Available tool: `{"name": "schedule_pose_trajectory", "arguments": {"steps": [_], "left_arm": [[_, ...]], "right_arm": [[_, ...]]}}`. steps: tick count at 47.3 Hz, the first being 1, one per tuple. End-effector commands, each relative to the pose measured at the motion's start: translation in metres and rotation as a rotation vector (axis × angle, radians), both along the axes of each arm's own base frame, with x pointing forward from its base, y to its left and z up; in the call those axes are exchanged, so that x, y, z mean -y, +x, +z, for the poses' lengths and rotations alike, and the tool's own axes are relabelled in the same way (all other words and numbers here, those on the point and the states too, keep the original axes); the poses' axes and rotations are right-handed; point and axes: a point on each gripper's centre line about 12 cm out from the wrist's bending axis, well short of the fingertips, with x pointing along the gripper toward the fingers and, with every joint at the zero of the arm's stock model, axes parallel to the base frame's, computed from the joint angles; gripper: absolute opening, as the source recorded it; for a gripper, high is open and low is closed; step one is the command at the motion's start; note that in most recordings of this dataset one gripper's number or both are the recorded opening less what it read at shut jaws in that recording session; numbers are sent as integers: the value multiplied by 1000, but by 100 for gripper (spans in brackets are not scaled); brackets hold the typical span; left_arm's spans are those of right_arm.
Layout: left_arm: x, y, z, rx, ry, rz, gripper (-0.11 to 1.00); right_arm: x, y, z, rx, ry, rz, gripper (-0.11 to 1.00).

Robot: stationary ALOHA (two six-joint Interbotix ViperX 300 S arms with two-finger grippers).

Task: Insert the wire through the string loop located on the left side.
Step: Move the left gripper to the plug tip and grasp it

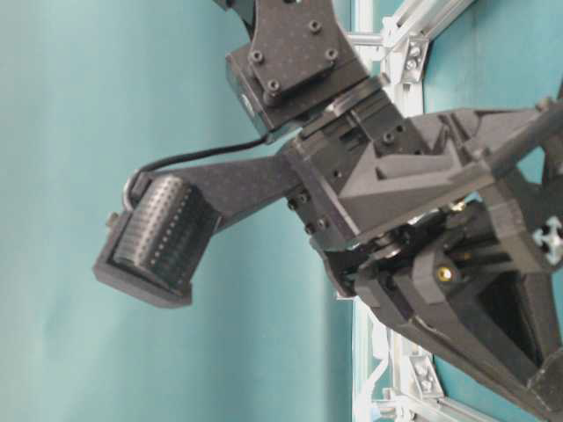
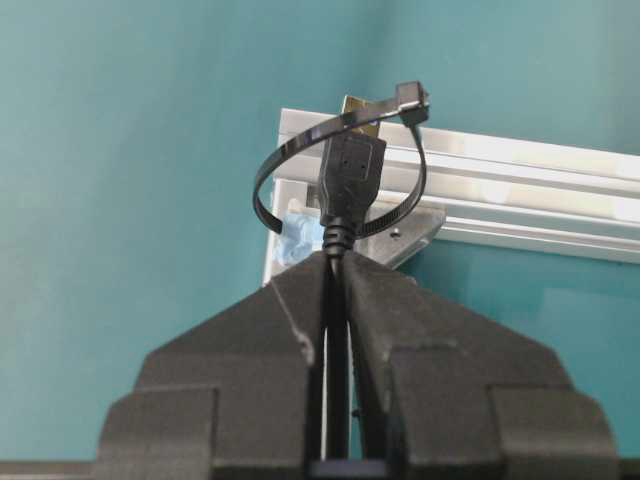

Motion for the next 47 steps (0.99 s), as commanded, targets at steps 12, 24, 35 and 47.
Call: {"name": "schedule_pose_trajectory", "arguments": {"steps": [12,24,35,47], "left_arm": [[13,22,2,-10,-9,-32,88],[27,37,-7,-49,-40,-29,91],[33,45,-12,-53,-68,-12,91],[40,51,-11,-32,-118,24,91]], "right_arm": [[-1,6,16,46,6,0,7],[0,6,16,46,6,-1,7],[0,6,16,44,6,-1,7],[-1,8,13,41,4,0,7]]}}
